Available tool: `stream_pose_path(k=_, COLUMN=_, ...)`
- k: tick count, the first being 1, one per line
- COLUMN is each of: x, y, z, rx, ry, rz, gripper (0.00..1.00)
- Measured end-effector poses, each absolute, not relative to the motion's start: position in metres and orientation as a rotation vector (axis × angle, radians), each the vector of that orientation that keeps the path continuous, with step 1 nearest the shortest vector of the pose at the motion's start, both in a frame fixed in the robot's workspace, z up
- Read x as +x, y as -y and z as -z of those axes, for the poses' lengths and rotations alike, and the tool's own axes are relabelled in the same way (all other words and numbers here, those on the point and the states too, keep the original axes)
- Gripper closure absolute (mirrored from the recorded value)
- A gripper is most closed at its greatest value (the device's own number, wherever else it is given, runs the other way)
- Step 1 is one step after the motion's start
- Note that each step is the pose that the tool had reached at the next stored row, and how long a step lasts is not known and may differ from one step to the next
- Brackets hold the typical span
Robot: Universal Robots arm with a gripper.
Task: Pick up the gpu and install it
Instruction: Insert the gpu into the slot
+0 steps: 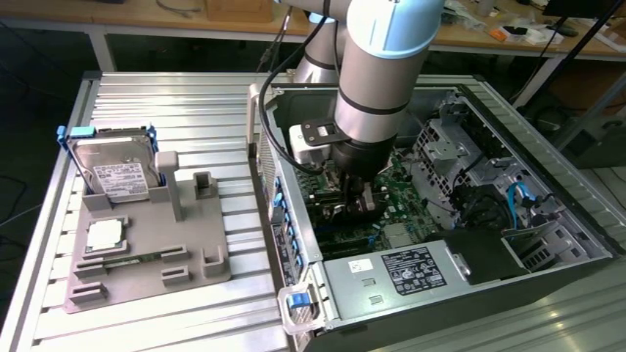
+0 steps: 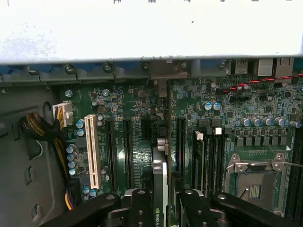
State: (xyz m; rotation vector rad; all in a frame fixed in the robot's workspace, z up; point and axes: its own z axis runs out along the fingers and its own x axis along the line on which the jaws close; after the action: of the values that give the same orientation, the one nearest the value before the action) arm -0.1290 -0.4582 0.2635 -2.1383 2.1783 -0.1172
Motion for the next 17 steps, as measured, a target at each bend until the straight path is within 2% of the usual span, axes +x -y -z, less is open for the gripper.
stream_pose_path(k=17, x=-0.129, y=0.4581, z=-0.2609, rx=-2.138, ry=-2.178, rz=0.117, gripper=0.73)
